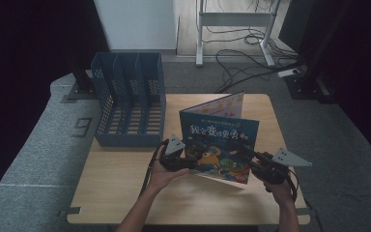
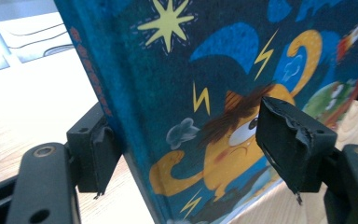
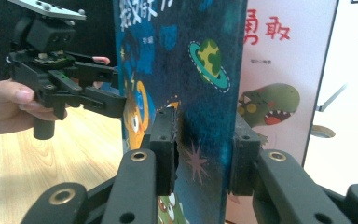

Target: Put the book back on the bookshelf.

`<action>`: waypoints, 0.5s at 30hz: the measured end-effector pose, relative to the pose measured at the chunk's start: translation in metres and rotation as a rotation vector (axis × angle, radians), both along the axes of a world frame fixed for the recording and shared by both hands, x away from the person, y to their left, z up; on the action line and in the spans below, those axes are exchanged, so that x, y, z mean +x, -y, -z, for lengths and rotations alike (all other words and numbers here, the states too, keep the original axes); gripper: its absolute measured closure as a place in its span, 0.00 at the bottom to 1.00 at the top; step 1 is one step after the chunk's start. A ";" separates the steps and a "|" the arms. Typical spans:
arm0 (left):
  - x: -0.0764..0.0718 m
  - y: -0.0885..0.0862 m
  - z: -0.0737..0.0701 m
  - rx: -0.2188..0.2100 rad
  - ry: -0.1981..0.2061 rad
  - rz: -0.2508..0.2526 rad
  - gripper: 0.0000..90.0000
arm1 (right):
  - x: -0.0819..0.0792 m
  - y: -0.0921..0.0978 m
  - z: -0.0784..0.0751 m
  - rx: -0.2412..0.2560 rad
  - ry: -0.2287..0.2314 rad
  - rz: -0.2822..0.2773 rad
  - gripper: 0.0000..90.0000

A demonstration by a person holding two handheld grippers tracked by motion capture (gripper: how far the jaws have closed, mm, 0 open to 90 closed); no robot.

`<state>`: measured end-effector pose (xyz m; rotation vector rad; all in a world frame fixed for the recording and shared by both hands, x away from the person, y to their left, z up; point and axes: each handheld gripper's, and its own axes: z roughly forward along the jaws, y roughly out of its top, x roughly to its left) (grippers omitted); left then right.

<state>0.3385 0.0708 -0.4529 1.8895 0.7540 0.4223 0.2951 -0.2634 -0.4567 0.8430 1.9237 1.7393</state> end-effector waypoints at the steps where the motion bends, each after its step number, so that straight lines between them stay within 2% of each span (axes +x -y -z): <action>1: 0.000 0.000 0.000 0.000 0.003 0.002 0.28 | 0.000 0.001 0.001 0.001 -0.002 0.002 0.74; 15: -0.003 0.008 -0.006 0.010 0.037 0.039 0.31 | 0.006 0.004 0.007 0.004 -0.037 0.043 0.66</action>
